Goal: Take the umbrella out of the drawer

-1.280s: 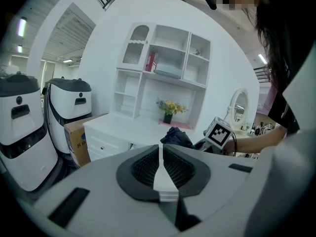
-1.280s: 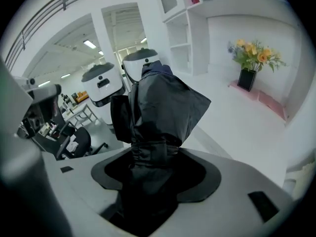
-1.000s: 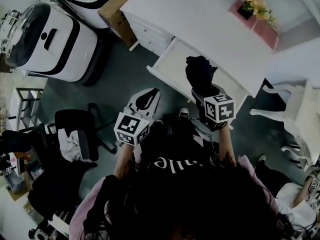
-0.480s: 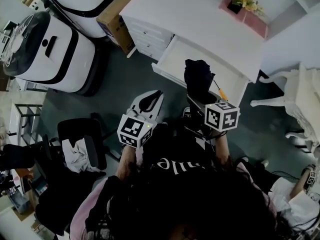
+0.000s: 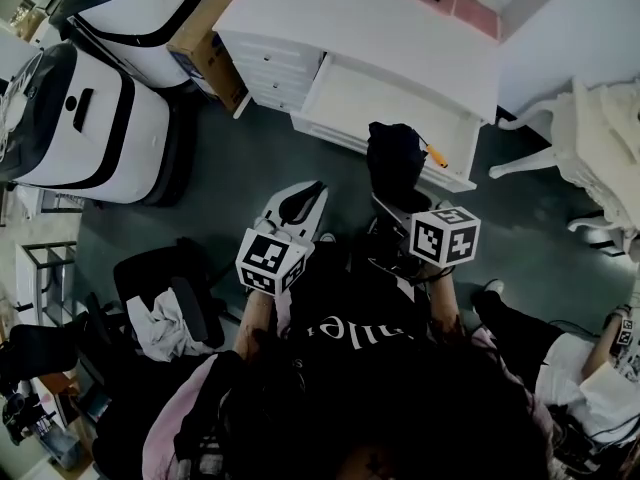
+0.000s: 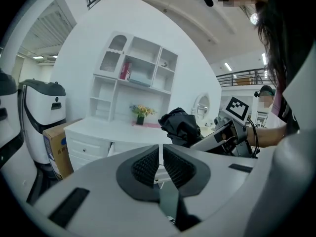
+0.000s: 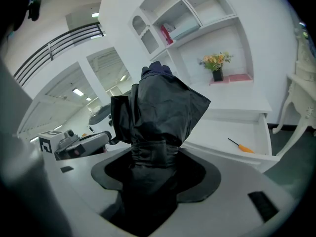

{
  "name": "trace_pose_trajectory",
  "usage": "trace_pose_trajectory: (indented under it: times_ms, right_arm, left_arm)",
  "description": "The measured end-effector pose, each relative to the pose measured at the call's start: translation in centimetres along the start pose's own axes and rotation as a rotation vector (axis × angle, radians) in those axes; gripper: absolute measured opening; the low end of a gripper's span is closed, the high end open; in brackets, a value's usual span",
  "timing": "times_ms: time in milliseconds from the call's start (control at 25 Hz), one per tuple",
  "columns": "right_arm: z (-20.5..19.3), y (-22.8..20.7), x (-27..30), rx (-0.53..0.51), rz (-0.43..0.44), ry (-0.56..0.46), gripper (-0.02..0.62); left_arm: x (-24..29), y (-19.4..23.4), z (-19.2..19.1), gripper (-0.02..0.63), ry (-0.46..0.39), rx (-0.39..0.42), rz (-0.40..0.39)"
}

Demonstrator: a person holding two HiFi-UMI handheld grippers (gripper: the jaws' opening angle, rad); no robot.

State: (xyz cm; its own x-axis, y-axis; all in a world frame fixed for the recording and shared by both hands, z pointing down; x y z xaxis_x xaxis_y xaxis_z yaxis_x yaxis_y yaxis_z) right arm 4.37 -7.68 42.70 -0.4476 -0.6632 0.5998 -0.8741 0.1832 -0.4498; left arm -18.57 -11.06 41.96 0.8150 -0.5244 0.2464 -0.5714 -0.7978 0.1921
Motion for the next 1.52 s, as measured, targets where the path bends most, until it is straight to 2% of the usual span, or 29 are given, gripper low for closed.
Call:
trace_pose_trajectory:
  times_ms: [560, 880, 1120, 1520]
  right_arm:
    - [-3.6, 0.3, -6.1, 0.022, 0.013, -0.034, 0.278]
    - [-8.5, -1.5, -14.4, 0.034, 0.034, -0.051, 0.278]
    - [-13.1, -2.1, -19.6, 0.032, 0.071, -0.057, 0.278]
    - [-19.1, -1.5, -24.5, 0.028, 0.114, -0.078, 0.278]
  left_arm:
    - [-0.1, -6.9, 0.1, 0.032, -0.03, 0.031, -0.066]
    - [0.0, -16.3, -0.4, 0.032, -0.042, 0.028, -0.057]
    - [-2.6, -23.3, -2.1, 0.032, -0.03, 0.032, -0.018]
    - [-6.9, -30.7, -5.7, 0.032, -0.021, 0.015, 0.031]
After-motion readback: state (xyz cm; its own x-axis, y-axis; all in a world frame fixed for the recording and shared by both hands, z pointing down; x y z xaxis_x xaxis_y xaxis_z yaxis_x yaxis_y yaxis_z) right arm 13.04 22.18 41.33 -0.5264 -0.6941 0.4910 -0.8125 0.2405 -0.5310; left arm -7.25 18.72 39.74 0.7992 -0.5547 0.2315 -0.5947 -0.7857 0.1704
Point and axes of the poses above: the fingertips, and each gripper's own axes: x forward along the fingers, y to its left, z out of its top, the point moved 9 cm from there along -x, backward along the fingers
